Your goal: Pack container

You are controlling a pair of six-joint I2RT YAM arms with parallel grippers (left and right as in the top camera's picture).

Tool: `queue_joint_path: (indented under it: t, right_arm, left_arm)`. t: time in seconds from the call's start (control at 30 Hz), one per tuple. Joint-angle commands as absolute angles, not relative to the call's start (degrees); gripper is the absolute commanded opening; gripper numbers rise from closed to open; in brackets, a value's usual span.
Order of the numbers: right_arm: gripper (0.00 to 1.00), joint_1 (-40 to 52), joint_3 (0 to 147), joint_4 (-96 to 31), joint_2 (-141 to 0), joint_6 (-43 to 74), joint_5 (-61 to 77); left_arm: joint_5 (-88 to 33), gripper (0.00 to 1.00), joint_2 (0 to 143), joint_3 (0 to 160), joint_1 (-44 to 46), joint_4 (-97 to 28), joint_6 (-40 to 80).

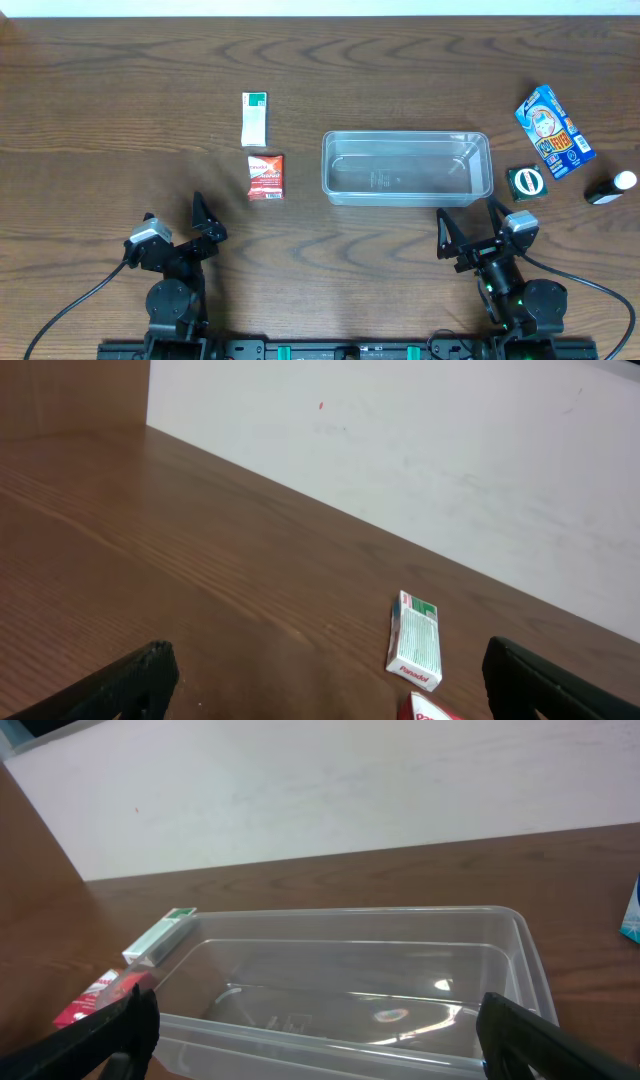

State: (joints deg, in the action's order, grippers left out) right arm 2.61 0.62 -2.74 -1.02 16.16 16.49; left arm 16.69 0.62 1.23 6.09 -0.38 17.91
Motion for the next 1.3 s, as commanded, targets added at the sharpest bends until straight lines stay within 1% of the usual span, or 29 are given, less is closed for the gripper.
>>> queue_joint_path:
  t: [0.0,1.27]
  right_arm:
    - [0.99,3.18,0.32,-2.76,-1.15,16.69,16.32]
    - [0.99,3.18,0.32,-2.74,-1.15,16.69,16.32]
  left_arm:
    - [17.23,0.98,0.34,0.23,5.85,-2.68,16.78]
    - [17.23,0.98,0.34,0.23,5.85,-2.68,16.80]
